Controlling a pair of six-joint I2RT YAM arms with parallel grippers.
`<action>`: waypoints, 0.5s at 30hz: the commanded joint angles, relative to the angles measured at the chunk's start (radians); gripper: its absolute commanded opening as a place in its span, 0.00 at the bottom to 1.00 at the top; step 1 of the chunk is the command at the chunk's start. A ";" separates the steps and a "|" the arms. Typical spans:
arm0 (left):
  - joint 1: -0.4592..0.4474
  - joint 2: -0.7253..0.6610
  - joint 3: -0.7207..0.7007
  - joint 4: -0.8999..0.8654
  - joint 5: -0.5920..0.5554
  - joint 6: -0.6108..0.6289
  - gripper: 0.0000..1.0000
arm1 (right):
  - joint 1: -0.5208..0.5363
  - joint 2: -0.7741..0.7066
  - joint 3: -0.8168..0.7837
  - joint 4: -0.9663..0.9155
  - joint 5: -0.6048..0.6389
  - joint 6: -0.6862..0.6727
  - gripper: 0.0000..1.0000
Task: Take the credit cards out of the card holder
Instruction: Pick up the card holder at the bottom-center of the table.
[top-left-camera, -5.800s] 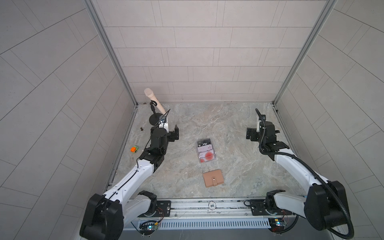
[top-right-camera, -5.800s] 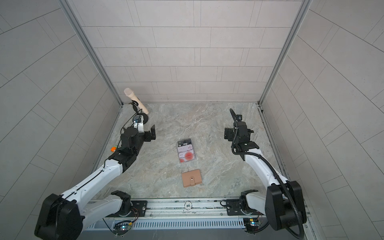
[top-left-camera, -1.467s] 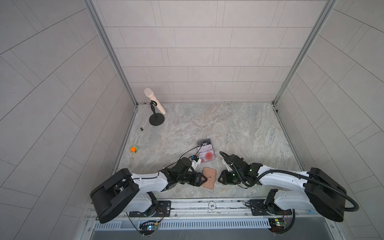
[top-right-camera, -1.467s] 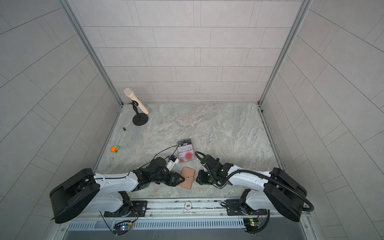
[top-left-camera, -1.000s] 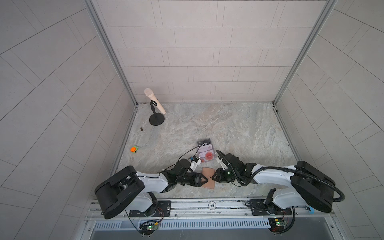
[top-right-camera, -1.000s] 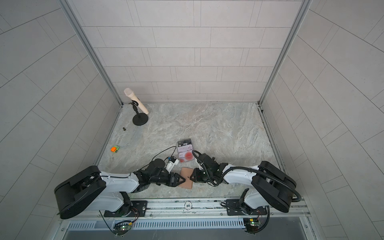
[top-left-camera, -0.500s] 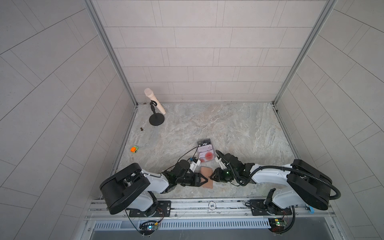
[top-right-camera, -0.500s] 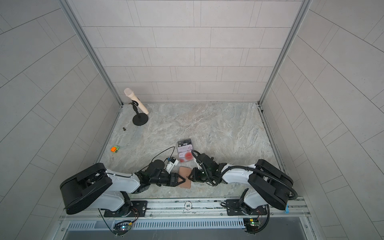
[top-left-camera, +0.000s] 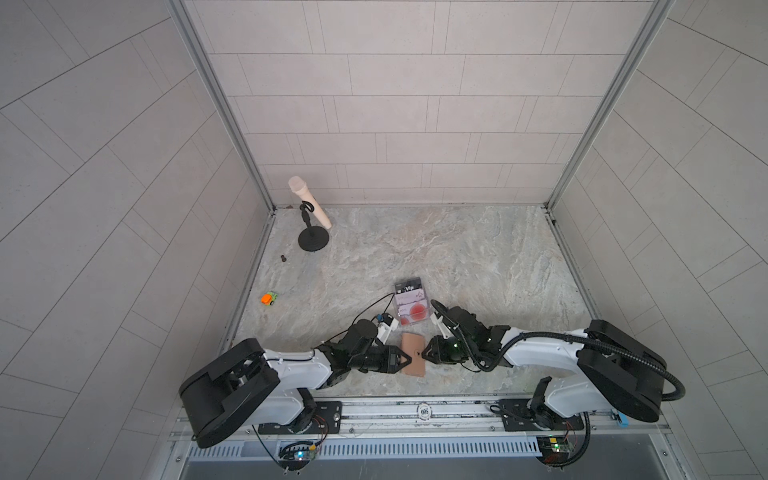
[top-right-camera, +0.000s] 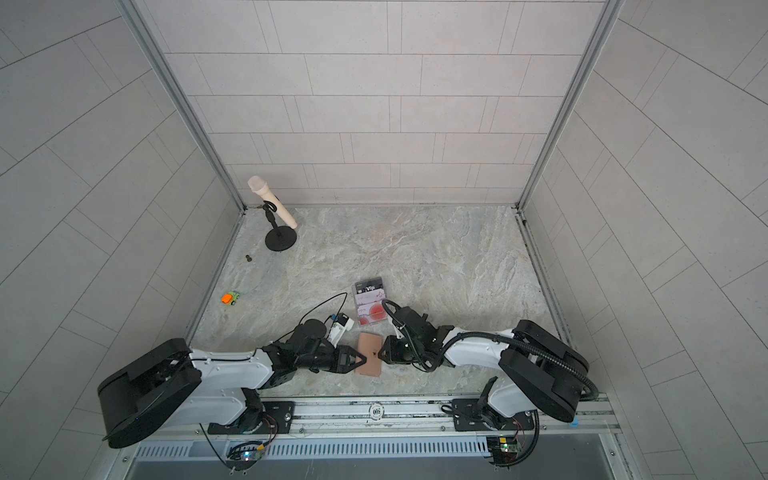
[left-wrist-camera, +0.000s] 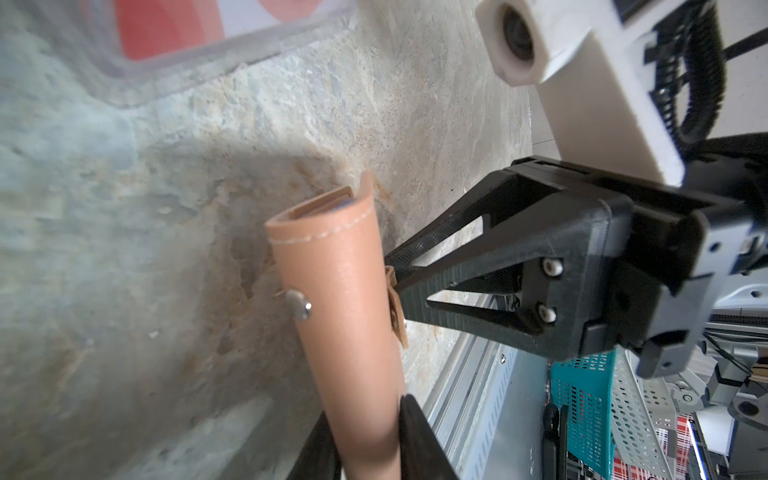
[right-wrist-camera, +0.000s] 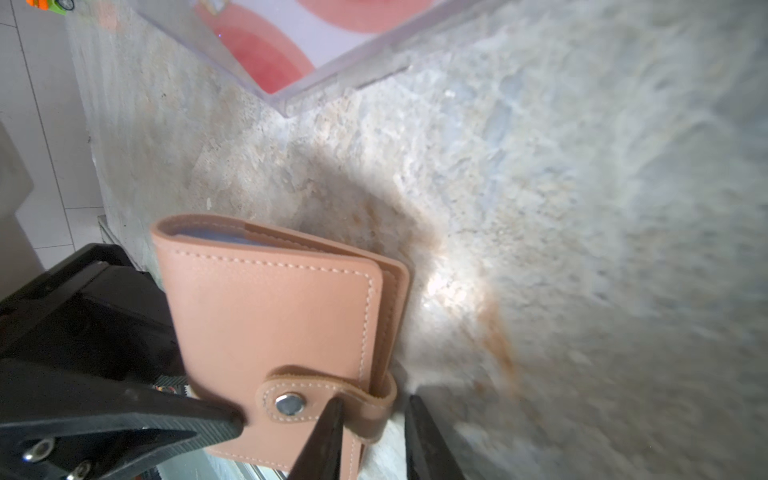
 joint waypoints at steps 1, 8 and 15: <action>-0.004 0.000 0.025 0.022 -0.004 0.005 0.26 | 0.006 -0.042 0.022 -0.108 0.051 -0.038 0.30; -0.004 -0.066 0.069 -0.097 -0.081 0.028 0.17 | 0.013 -0.217 0.107 -0.376 0.166 -0.163 0.37; -0.004 -0.247 0.189 -0.327 -0.159 0.088 0.03 | 0.014 -0.371 0.255 -0.584 0.238 -0.223 0.42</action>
